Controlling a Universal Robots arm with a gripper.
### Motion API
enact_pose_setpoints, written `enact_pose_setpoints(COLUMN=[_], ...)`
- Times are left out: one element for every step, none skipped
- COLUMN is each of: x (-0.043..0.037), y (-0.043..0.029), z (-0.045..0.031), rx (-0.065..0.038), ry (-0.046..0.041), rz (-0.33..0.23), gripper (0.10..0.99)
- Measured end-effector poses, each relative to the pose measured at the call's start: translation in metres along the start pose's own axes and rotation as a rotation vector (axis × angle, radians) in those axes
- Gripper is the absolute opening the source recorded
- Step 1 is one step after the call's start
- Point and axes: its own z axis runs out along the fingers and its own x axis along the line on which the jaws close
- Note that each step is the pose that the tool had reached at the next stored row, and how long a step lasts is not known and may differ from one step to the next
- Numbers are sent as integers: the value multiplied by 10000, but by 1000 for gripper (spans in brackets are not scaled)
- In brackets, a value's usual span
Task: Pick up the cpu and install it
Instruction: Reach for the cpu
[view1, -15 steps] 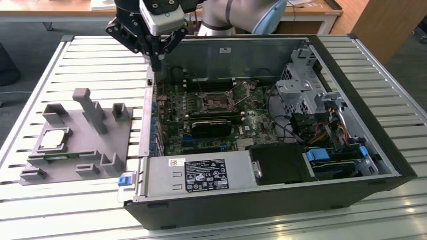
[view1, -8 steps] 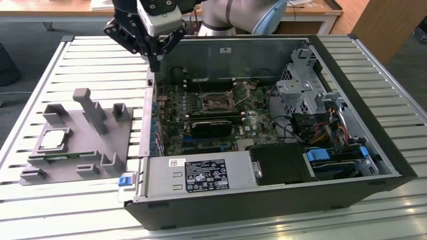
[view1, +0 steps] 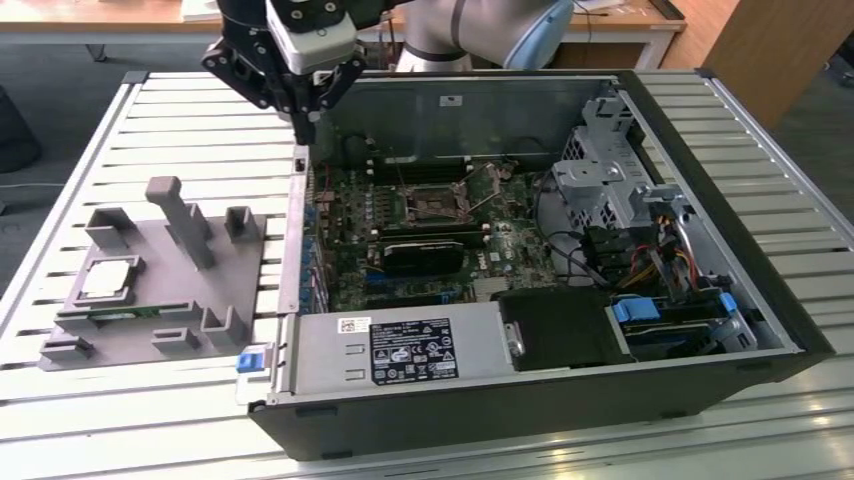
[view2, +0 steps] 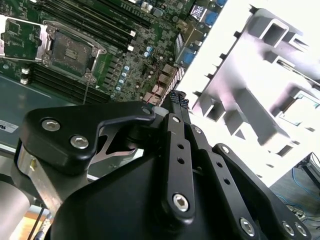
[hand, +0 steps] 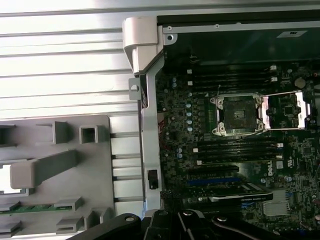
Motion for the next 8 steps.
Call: enact_pose_setpoints(x=[6, 12, 18, 25, 31, 36, 41, 46], y=[-1, -1, -1, -2, -2, -3, -3, -4], z=[1, 2, 3, 4, 5, 6, 7, 7], rx=[-1, 0, 0, 0, -1, -1, 0, 0], ry=[0, 1, 0, 0, 0, -1, 0, 0], rz=[0, 0, 0, 0, 0, 0, 0, 0], gripper=[106, 106, 106, 106, 106, 106, 106, 106])
